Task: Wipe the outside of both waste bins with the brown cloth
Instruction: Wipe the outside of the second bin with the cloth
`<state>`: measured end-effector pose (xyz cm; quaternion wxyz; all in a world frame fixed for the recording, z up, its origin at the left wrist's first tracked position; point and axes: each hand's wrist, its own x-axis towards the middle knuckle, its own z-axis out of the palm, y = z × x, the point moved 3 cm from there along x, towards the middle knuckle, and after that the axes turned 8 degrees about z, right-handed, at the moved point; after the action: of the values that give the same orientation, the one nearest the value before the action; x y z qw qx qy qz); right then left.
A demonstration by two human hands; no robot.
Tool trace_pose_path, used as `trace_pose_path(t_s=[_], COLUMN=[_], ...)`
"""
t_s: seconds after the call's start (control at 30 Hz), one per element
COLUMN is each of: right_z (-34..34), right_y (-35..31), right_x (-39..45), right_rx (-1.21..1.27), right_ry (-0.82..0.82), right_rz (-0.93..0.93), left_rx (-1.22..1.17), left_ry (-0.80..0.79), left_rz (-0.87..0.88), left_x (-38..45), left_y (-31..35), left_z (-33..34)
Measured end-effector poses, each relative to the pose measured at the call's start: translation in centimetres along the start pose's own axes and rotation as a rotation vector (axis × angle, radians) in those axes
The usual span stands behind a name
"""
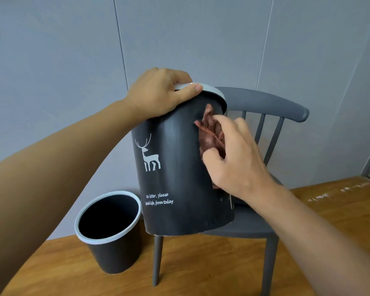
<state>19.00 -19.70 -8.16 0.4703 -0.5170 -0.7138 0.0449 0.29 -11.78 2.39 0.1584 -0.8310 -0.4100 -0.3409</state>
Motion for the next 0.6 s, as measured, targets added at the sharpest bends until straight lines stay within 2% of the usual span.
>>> trace_pose_path(t_s=[0.03, 0.1, 0.33, 0.6], right_z=[0.2, -0.4, -1.0, -1.4], right_y=[0.2, 0.8, 2.1, 1.5], right_x=[-0.5, -1.0, -0.7, -1.1], right_rx=[0.029, 0.053, 0.086, 0.193], right_ry=[-0.096, -0.187, -0.219, -0.020], right_rz=[0.006, -0.010, -0.017, 0.033], left_rx=[-0.006, -0.017, 0.000, 0.007], left_ry=[0.005, 0.016, 0.022, 0.019], left_rz=[-0.002, -0.012, -0.002, -0.028], left_x=[-0.1, -0.4, -0.2, -0.2], left_y=[-0.3, -0.8, -1.1, -1.1], left_z=[0.0, -0.1, 0.0, 0.1])
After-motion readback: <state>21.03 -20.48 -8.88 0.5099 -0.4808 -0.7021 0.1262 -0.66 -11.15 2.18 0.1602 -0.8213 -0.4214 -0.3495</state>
